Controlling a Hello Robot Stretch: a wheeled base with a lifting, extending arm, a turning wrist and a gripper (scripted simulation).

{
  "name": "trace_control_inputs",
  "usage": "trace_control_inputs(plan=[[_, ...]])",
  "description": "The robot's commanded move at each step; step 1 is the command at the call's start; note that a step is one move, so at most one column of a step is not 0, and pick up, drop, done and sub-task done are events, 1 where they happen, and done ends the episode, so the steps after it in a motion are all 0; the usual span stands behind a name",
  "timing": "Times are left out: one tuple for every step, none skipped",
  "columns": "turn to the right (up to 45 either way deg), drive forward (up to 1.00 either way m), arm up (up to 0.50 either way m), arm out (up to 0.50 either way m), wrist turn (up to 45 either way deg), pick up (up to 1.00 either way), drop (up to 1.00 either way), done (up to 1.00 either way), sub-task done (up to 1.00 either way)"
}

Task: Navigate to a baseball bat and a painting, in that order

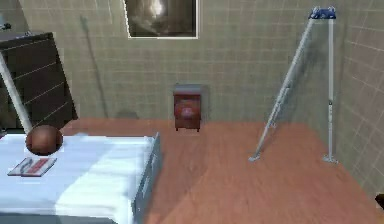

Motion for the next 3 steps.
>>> trace_control_inputs(plan=[[0.0, 1.00, 0.00, 0.00, 0.0, 0.00, 0.00, 0.00, 0.00], [-3.0, 0.00, 0.00, 0.00, 0.0, 0.00, 0.00, 0.00, 0.00], [0.0, 0.85, 0.00, 0.00, 0.0, 0.00, 0.00, 0.00, 0.00]])
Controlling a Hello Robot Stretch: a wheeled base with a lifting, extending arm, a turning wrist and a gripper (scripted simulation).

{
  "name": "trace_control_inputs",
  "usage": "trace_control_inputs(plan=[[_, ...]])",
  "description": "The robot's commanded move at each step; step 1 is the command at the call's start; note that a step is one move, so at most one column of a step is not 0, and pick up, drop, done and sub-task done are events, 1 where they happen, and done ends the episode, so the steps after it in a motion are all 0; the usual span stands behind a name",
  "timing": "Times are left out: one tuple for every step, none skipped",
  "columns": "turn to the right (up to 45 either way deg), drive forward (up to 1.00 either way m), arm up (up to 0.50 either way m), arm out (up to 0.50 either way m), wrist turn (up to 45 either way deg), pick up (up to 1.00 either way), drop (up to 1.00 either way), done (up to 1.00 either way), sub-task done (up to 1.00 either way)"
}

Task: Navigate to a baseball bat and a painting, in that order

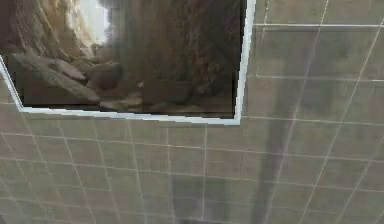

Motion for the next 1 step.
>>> trace_control_inputs(plan=[[-45.0, 0.00, 0.00, 0.00, 0.0, 0.00, 0.00, 0.00, 0.00]])
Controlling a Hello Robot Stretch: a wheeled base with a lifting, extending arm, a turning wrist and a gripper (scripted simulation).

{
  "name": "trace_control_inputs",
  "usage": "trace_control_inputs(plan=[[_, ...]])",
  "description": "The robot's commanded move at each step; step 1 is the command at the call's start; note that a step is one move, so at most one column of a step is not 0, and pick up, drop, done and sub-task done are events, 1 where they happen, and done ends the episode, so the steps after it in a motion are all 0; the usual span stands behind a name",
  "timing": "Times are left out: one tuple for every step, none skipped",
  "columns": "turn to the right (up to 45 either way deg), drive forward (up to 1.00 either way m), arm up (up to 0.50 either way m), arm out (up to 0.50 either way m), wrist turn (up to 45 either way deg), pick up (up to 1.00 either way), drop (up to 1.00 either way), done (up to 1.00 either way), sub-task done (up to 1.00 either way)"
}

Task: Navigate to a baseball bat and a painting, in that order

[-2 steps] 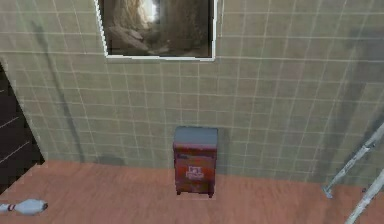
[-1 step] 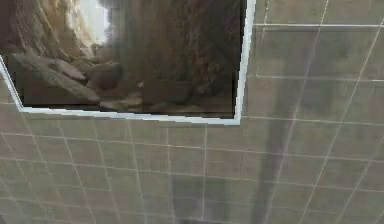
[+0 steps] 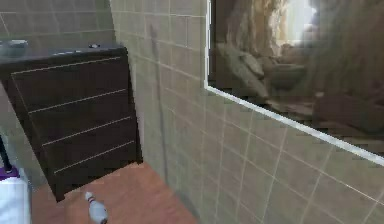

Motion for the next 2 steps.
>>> trace_control_inputs(plan=[[-36.0, 0.00, 0.00, 0.00, 0.0, 0.00, 0.00, 0.00, 0.00], [0.0, 0.15, 0.00, 0.00, 0.0, 0.00, 0.00, 0.00, 0.00]])
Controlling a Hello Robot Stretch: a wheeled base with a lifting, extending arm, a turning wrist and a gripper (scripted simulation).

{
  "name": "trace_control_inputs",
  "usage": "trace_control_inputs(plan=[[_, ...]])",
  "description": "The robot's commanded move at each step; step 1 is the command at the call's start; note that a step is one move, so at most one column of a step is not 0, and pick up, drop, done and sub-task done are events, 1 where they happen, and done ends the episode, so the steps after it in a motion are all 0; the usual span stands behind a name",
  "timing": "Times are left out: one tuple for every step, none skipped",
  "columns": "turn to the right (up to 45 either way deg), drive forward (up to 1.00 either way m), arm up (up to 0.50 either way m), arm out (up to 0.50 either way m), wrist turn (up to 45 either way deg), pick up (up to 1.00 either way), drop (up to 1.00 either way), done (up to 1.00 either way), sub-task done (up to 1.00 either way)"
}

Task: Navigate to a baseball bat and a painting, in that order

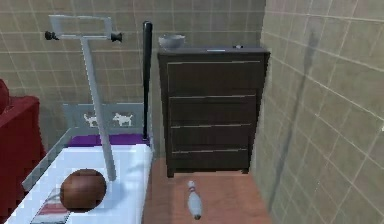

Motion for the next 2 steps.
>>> trace_control_inputs(plan=[[-3.0, 0.00, 0.00, 0.00, 0.0, 0.00, 0.00, 0.00, 0.00], [-45.0, 0.00, 0.00, 0.00, 0.0, 0.00, 0.00, 0.00, 0.00]])
